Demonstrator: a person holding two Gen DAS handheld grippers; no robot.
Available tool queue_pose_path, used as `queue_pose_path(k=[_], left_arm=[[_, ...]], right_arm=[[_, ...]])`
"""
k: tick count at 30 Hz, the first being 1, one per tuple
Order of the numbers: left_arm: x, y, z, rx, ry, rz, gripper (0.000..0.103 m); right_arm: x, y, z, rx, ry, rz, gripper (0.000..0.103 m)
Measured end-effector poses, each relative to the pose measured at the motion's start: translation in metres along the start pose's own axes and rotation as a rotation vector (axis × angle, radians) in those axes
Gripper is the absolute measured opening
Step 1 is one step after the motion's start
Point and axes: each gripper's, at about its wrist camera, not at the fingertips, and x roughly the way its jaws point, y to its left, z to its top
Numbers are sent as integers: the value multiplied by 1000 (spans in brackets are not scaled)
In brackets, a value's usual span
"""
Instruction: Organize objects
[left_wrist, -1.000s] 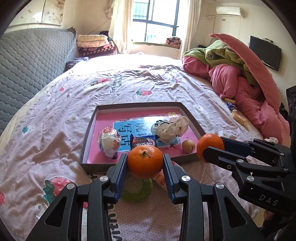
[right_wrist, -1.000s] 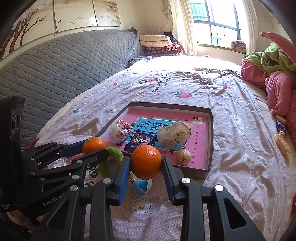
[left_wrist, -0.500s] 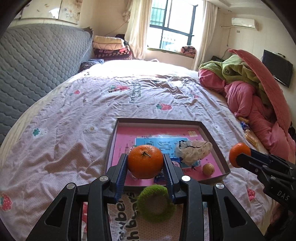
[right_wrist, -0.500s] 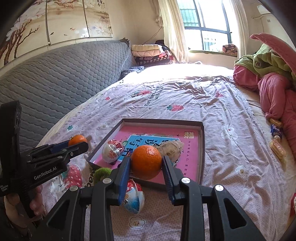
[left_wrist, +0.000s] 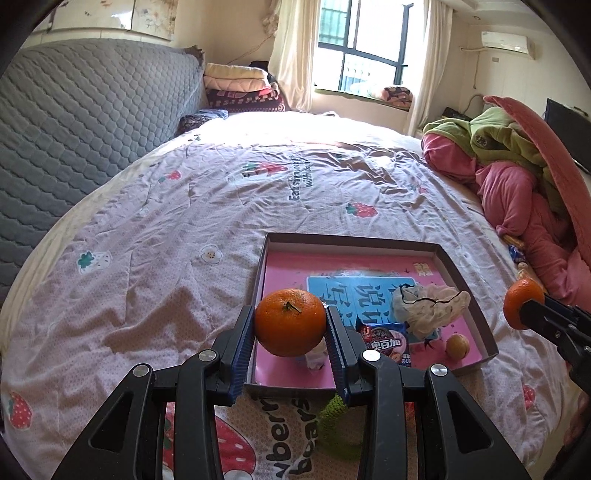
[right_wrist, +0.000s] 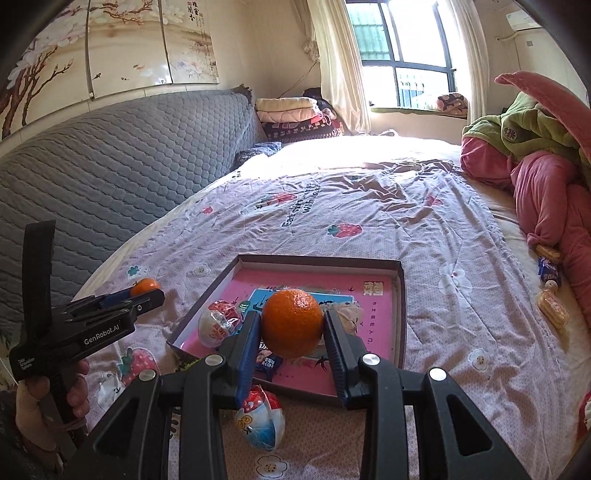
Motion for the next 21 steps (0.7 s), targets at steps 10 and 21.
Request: queue_pose_path(k=[10, 21], left_arm=[[33, 1, -17, 11, 85, 14, 38], [51, -1, -27, 27, 134, 11, 38]], right_arm=[[29, 4, -17, -16, 80, -12, 35], [55, 6, -30, -23, 149, -17, 35]])
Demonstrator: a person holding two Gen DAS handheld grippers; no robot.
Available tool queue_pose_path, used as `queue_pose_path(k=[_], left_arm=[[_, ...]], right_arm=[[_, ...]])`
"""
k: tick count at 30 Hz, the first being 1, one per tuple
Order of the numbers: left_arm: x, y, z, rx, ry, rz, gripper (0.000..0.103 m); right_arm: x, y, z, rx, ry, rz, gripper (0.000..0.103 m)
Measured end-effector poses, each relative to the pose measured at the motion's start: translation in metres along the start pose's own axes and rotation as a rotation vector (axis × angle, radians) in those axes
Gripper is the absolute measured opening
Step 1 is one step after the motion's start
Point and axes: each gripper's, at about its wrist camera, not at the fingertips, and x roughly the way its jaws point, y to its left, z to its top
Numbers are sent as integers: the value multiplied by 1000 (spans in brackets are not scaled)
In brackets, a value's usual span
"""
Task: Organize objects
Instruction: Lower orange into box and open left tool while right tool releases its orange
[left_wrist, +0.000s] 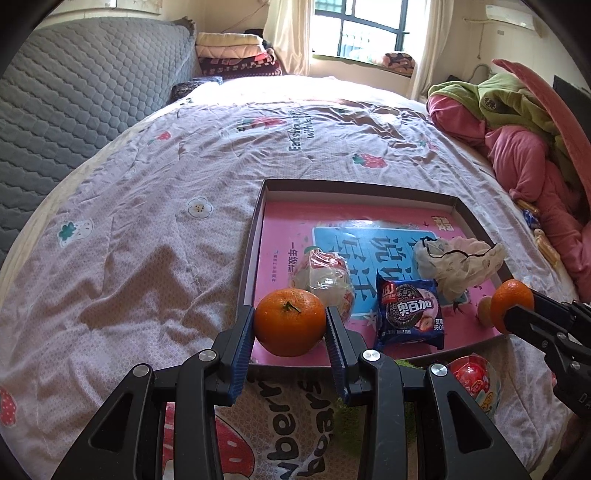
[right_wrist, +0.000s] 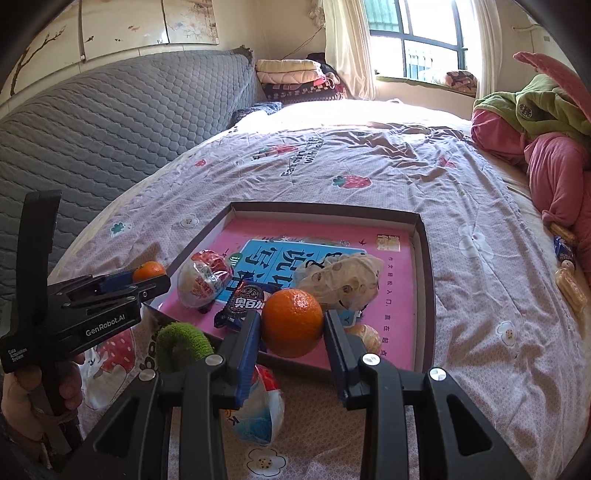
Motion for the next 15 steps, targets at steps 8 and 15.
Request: queue_pose_path(k=[8, 15], left_arm=[[10, -5, -4, 13, 18, -13, 38], [20, -8, -4, 17, 36, -15, 38]], right_arm=[[13, 0, -3, 1, 32, -3, 35], [24, -1, -4, 0, 50, -15, 35]])
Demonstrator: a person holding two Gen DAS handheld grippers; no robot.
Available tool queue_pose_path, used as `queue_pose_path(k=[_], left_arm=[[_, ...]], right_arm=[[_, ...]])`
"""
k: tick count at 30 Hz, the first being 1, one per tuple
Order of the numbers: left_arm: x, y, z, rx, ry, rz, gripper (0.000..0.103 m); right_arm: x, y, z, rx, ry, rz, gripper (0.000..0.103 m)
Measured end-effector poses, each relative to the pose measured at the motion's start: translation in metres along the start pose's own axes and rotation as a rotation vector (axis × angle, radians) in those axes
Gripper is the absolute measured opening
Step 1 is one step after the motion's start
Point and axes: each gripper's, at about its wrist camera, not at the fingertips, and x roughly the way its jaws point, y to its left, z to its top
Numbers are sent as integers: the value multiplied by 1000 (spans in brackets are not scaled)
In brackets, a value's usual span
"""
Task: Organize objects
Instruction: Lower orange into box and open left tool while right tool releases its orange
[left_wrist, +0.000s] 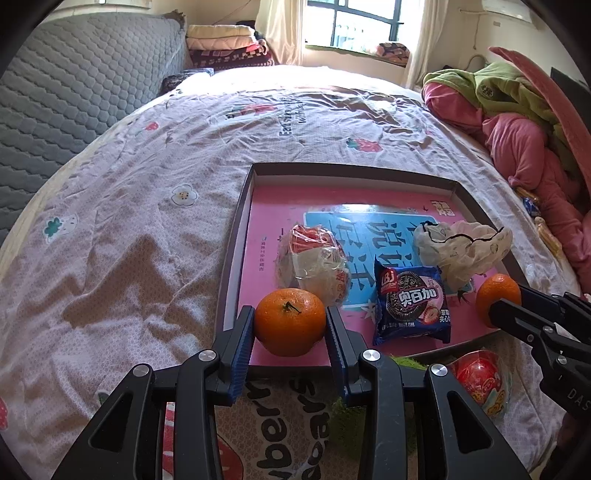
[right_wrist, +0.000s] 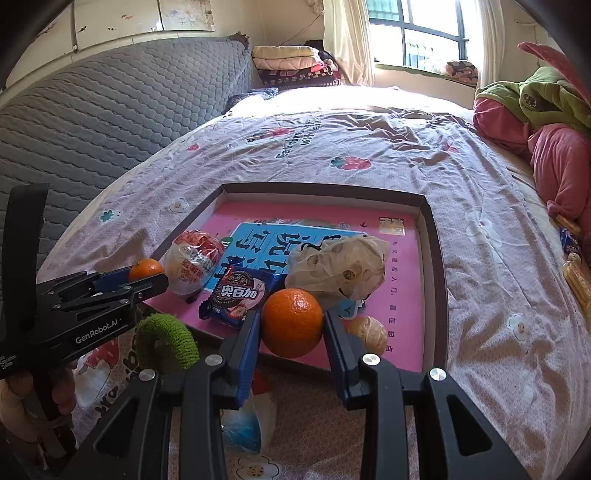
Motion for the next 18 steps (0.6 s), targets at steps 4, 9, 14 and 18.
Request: queue_pose_path(k=[4, 9, 14, 18], left_arm=[[3, -1, 0, -2, 2, -3, 38], [7, -2, 1, -6, 8, -5, 38], [11, -5, 2, -4, 16, -9, 38], [13, -7, 2, -2, 19, -13, 38]], right_arm=[[5, -1, 0, 3, 6, -1, 35], [11, -2, 0, 8, 17, -1, 35], [18, -4, 0, 13, 29, -1, 35], [23, -4, -1, 14, 38, -1, 35]])
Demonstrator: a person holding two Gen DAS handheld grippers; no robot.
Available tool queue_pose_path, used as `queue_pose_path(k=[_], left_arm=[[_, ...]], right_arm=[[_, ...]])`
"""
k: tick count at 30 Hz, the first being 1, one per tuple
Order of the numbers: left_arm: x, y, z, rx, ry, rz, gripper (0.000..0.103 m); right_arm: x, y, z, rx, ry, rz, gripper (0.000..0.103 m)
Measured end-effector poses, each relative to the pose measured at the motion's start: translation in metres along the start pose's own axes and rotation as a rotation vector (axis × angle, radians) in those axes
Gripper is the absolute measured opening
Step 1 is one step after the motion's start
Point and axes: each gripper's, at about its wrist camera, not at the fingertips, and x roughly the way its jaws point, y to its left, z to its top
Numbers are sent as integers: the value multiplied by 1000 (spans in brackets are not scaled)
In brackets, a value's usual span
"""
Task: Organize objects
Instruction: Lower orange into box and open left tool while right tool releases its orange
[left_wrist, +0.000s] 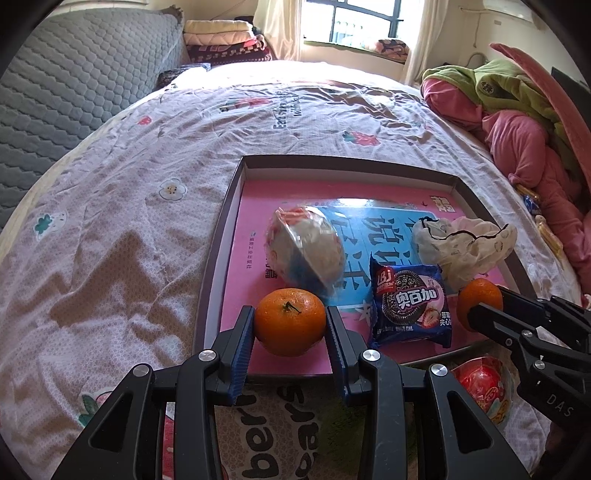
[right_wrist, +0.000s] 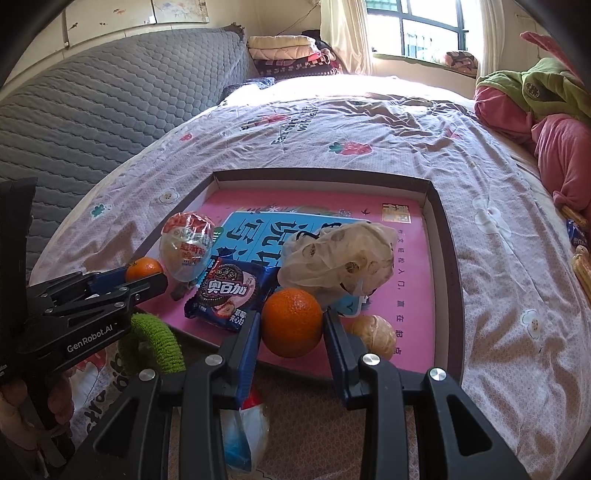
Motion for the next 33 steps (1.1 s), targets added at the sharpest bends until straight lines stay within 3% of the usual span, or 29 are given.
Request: queue_pose_path(k=[33], left_arm=[[9, -6, -2, 15, 27, 6, 39]], right_arm=[[14, 10, 2, -63, 9, -51, 36]])
